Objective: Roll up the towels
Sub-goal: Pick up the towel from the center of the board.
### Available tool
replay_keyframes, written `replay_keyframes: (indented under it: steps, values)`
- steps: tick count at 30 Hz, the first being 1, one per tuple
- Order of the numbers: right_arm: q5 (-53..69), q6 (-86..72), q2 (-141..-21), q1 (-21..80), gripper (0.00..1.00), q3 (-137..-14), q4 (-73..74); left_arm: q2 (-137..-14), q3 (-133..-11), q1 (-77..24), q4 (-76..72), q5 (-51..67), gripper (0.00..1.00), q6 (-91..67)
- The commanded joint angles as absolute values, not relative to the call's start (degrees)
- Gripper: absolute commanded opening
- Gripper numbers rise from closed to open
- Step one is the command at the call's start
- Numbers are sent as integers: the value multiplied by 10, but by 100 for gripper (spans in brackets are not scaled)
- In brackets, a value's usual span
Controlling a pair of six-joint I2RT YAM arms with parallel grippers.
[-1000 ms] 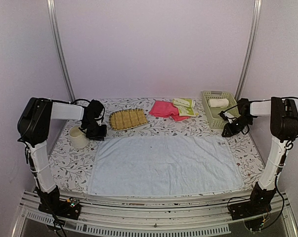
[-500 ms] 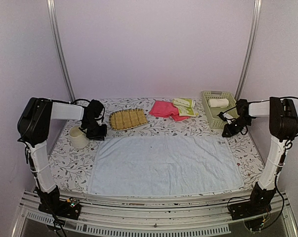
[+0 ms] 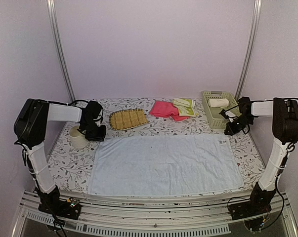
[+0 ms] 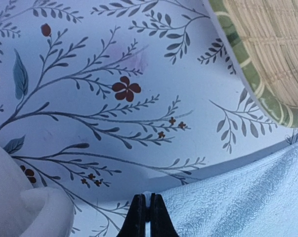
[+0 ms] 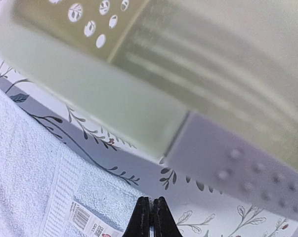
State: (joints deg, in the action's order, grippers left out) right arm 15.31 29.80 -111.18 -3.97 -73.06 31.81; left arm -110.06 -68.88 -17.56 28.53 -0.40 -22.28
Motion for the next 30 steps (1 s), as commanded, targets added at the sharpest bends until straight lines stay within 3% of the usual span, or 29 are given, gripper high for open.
replay_keyframes:
  steps: [1, 30]
  values:
    - [149, 308, -1062, -50, 3, -724, 315, -1060, -675, -175, 268, 5, 0, -214]
    - [178, 322, -1010, -69, 3, -770, 307, -914, -649, -175, 236, -34, 0, -204]
